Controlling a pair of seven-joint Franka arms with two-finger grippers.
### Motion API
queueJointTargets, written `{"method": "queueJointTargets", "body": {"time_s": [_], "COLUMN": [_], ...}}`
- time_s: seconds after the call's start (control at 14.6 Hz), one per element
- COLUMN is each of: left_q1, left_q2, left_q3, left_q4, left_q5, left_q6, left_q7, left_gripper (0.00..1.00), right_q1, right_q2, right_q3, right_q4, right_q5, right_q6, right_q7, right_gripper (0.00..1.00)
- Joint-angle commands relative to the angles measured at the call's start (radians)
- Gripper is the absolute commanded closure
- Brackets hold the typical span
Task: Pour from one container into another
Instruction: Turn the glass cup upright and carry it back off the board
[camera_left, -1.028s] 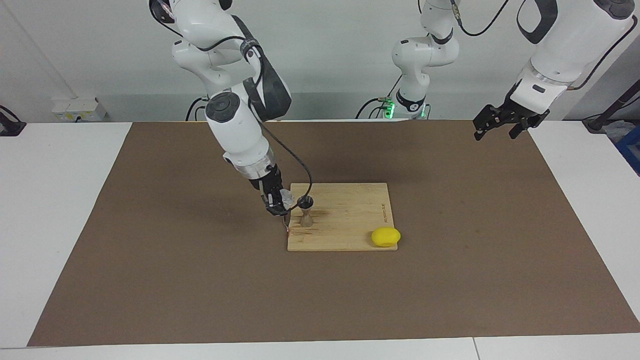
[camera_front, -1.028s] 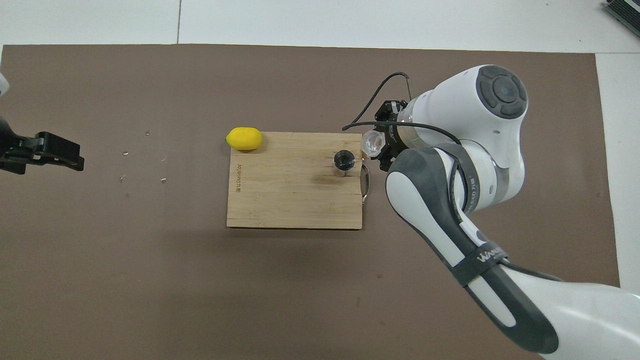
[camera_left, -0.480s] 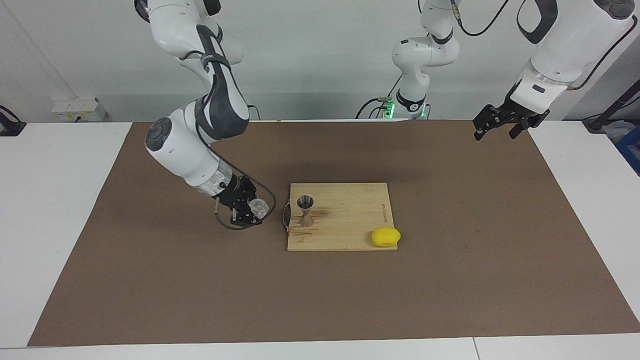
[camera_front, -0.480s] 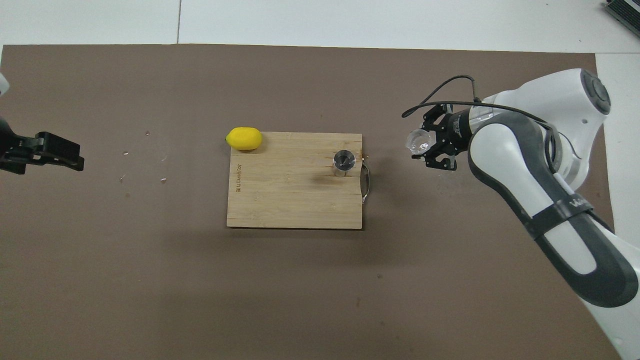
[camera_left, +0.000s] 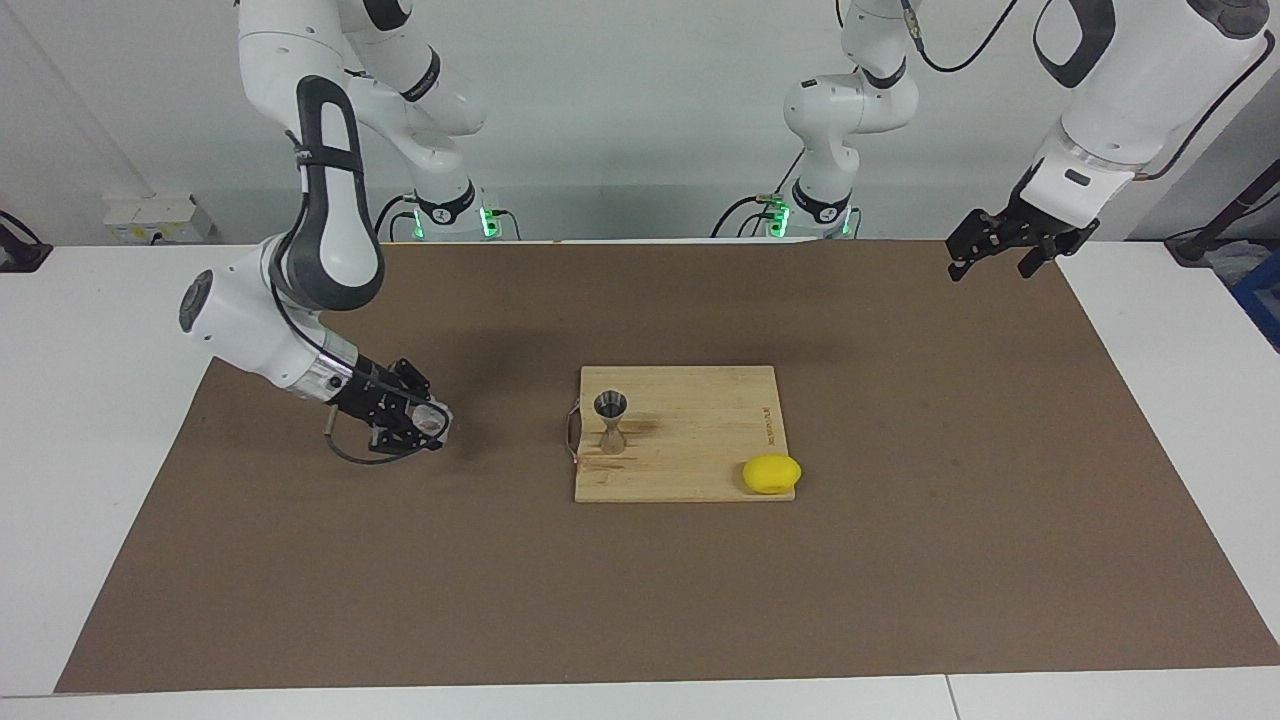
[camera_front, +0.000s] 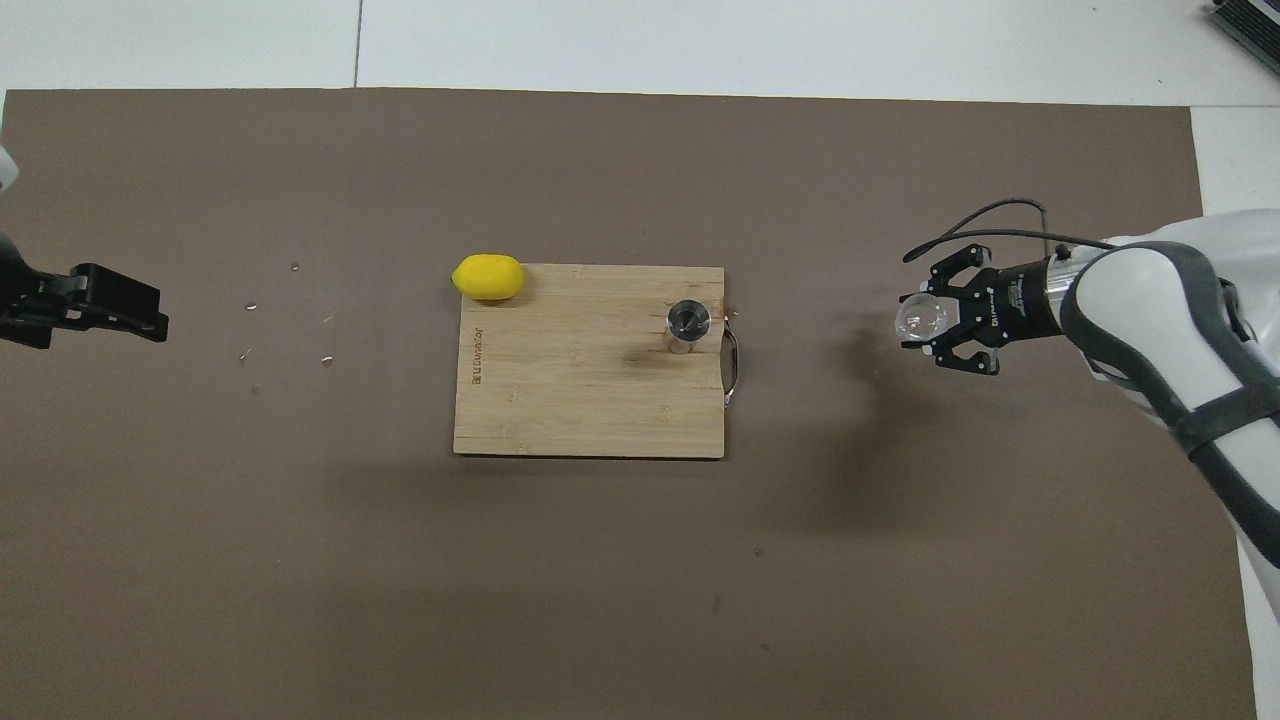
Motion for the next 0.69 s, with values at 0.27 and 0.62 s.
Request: {"method": "queueJointTargets", "body": {"time_s": [0.27, 0.62], "left_q1": [-0.008, -0.014], "left_q2": [-0.012, -0.009], "left_q3": [0.003, 0.003], "left_q4": [-0.016, -0.018], "left_q5": [0.012, 0.012], "left_q6": [0.004, 0.054], "left_q7": [-0.002, 0.012], "left_gripper": [0.00, 0.00], "right_q1": [-0.209, -0.217], "right_q2": [0.057, 0.060], "right_q3": [0.012, 0.011], "right_q4": [-0.044, -0.089], "right_q5": [0.084, 0.135], "right_q6": [-0.151, -0.153], "right_q7": [-0.308, -0.339], "right_gripper": [1.00, 1.00]}}
